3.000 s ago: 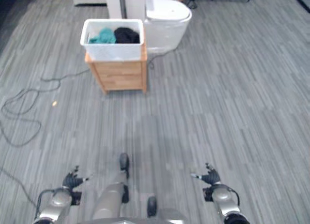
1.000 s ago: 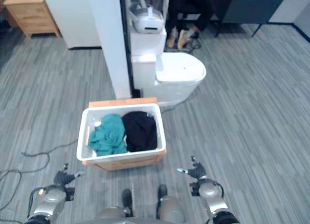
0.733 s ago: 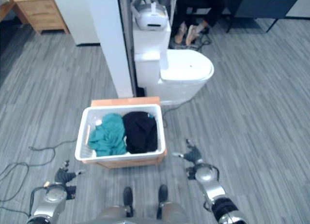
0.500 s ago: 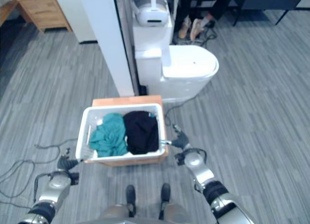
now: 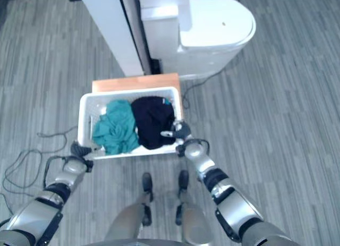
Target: Grab the laundry basket,head to the washer,open it,put in the laundry and shut it.
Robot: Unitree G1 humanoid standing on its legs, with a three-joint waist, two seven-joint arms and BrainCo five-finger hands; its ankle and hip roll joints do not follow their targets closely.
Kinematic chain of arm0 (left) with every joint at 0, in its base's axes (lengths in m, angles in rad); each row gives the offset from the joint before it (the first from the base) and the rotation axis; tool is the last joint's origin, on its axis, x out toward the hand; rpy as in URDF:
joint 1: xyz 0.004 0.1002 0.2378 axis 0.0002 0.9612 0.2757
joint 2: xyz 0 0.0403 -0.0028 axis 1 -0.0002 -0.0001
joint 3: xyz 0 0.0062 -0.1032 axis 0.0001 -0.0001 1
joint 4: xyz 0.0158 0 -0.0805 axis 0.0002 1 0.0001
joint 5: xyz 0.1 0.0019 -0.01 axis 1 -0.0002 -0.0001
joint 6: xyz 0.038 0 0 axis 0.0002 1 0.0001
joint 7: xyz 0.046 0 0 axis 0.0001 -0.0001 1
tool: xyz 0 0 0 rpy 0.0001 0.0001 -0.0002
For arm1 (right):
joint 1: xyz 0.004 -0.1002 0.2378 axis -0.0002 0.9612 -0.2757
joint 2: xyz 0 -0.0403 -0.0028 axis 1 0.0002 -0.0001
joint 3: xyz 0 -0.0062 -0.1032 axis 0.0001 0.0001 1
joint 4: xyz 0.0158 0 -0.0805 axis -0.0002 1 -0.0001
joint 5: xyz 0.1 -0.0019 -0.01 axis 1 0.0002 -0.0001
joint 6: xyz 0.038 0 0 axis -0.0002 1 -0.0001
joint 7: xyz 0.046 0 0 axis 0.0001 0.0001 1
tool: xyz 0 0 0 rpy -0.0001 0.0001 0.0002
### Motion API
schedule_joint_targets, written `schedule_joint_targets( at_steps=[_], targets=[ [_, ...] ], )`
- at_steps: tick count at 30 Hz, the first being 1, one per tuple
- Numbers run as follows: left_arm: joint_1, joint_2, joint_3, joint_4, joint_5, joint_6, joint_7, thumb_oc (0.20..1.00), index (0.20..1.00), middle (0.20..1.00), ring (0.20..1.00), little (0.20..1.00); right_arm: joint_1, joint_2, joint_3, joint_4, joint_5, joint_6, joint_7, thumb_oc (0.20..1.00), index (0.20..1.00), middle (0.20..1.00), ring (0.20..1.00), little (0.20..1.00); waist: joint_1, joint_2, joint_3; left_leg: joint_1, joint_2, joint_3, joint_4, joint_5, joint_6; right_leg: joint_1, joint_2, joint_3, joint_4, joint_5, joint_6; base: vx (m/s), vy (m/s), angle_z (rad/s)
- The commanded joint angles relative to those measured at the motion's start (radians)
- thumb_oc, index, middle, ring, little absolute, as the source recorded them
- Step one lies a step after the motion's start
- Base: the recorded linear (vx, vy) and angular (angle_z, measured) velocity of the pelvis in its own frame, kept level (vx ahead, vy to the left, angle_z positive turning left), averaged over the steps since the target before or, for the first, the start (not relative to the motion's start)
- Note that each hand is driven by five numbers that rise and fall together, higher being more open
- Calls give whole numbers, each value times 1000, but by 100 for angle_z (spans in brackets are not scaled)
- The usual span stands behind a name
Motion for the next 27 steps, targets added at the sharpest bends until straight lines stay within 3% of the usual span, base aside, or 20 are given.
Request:
schedule_joint_targets(
  at_steps=[1, 2, 3, 4, 5, 8, 10, 14, 20, 27],
  targets=[
    [4, -17, -29, 2, -9, -11, -10, 200, 200, 200, 200, 200, 39, 55, 12, 27, 57, 6, -2, 435, 435, 435, 435, 435, 10, -47, 5, -2, -32, 4, -7, -39, -33, -27, -54, 67, 101, -135, 83, 0, 0, 0],
    [15, -24, -29, -8, -7, -13, -12, 200, 200, 200, 200, 200, 45, 55, 9, 18, 64, 3, 0, 410, 410, 410, 410, 410, 11, -48, 5, 1, -32, 6, -7, -40, -33, -26, -55, 69, 101, -135, 83, 0, 0, 0],
    [37, -33, -25, -34, -3, -16, -14, 200, 200, 200, 200, 200, 58, 51, 7, -3, 69, -4, 4, 507, 507, 507, 507, 507, 11, -50, 5, 8, -32, 9, -7, -43, -34, -20, -55, 69, 98, -133, 84, 0, 0, 0],
    [49, -35, -22, -49, 0, -19, -13, 200, 200, 200, 200, 200, 62, 45, 8, -26, 65, -8, 5, 680, 680, 680, 680, 680, 11, -50, 4, 11, -32, 10, -7, -46, -34, -17, -55, 70, 95, -132, 84, 0, 0, 0],
    [58, -36, -18, -61, 2, -20, -11, 200, 200, 200, 200, 200, 66, 40, 9, -50, 60, -11, 8, 1000, 1000, 1000, 1000, 1000, 11, -50, 4, 16, -32, 12, -7, -48, -34, -14, -55, 72, 93, -132, 84, 0, 0, 0],
    [79, -36, -3, -101, 1, -25, -5, 200, 200, 200, 200, 200, 74, 21, 7, -119, 41, -22, 9, 1000, 1000, 1000, 1000, 1000, 11, -51, 3, 25, -31, 15, -7, -52, -33, -8, -53, 74, 87, -131, 85, -12, -6, -3],
    [114, -29, 48, -191, 27, -38, 38, 200, 200, 200, 200, 200, 100, -44, -50, -364, -41, -77, -31, 1000, 1000, 1000, 1000, 1000, -2, -52, 3, 35, -28, 27, -7, -59, -30, -3, -52, 77, 80, -127, 87, -44, 3, -13],
    [158, -40, 79, -209, 37, -33, 51, 200, 200, 200, 200, 200, 165, -63, -106, -448, -102, -93, -71, 1000, 1000, 1000, 1000, 1000, -10, -49, -1, 46, -28, 31, -7, -66, -25, 7, -53, 79, 78, -129, 87, -3, 6, -15],
    [184, -50, 87, -218, 38, -33, 62, 200, 200, 200, 200, 200, 204, -55, -145, -424, -135, -84, -120, 1000, 1000, 1000, 1000, 1000, -14, -44, -6, 45, -29, 33, -7, -68, -21, 3, -55, 82, 78, -127, 87, 2, 2, -1],
    [191, -46, 73, -242, 31, -37, 51, 200, 200, 200, 200, 200, 207, -31, -114, -252, -138, -25, -102, 1000, 1000, 1000, 1000, 1000, -2, -41, -6, 32, -35, 24, -6, -65, -20, -6, -57, 76, 80, -128, 83, 1, -2, 1]
  ],
)
